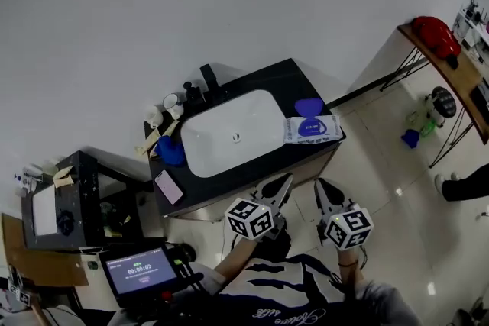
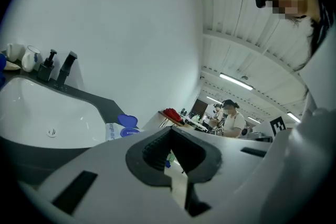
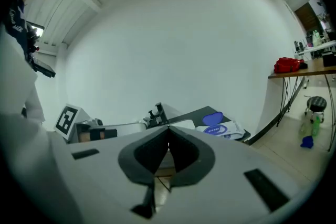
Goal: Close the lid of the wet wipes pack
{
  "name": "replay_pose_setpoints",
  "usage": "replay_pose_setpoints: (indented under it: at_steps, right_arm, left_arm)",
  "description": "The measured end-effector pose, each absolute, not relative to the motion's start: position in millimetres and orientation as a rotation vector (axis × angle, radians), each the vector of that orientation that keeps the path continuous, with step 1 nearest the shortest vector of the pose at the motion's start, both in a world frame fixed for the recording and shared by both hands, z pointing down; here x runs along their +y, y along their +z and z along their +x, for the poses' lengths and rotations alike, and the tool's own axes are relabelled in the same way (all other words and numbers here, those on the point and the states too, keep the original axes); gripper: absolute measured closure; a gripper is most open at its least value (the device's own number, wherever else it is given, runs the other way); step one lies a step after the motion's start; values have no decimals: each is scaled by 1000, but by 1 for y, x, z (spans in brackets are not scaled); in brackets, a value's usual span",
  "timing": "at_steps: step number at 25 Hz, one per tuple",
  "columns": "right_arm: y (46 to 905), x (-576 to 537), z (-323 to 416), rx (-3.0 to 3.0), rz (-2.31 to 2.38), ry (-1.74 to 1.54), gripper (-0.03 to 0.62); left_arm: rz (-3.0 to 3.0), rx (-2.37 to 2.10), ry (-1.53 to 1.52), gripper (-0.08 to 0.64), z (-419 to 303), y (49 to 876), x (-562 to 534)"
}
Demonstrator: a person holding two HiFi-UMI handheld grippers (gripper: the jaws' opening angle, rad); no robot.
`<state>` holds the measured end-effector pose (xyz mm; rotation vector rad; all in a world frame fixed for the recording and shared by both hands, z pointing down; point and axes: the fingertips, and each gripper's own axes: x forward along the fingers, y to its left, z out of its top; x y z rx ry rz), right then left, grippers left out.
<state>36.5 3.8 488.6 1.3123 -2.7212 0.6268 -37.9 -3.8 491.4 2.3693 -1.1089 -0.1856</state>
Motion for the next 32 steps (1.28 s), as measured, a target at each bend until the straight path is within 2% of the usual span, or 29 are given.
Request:
replay_pose_setpoints:
  at_steps: [9, 18, 32]
  right_arm:
    - [502, -79, 28, -2652, 1387, 672, 603]
    - [504, -121, 46, -2618, 1386, 675, 603]
    - [555, -272, 65, -2589, 1035, 731, 603]
  left_arm:
    - [2335, -1038, -118, 560, -56, 521, -95]
    - [2283, -1002, -29, 559, -39, 545, -130]
    - [1952, -1187, 149, 558, -47, 644, -225]
